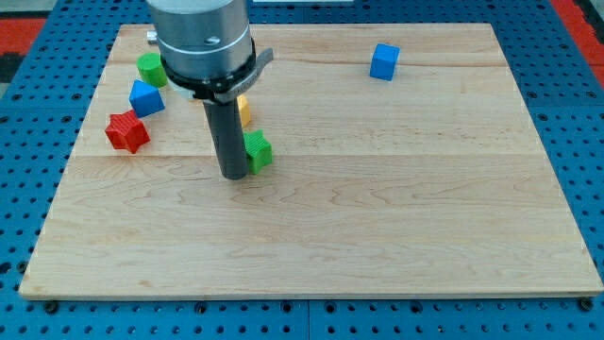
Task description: Slide the blue cube to the top right side of the green star
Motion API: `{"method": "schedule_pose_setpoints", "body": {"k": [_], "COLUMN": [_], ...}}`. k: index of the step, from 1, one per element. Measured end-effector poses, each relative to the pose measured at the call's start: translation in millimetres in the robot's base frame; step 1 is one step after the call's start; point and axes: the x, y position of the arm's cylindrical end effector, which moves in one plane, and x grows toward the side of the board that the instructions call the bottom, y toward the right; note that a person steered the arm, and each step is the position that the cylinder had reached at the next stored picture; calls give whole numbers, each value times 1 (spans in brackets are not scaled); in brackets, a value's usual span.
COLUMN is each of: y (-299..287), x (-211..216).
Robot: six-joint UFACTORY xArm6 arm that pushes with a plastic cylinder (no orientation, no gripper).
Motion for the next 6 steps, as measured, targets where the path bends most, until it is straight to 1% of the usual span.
{"method": "schedule_pose_setpoints", "body": {"k": [1, 2, 4, 5, 6], "y": [4, 6, 39, 56, 173], "x": [-26, -17, -22, 21, -21]}}
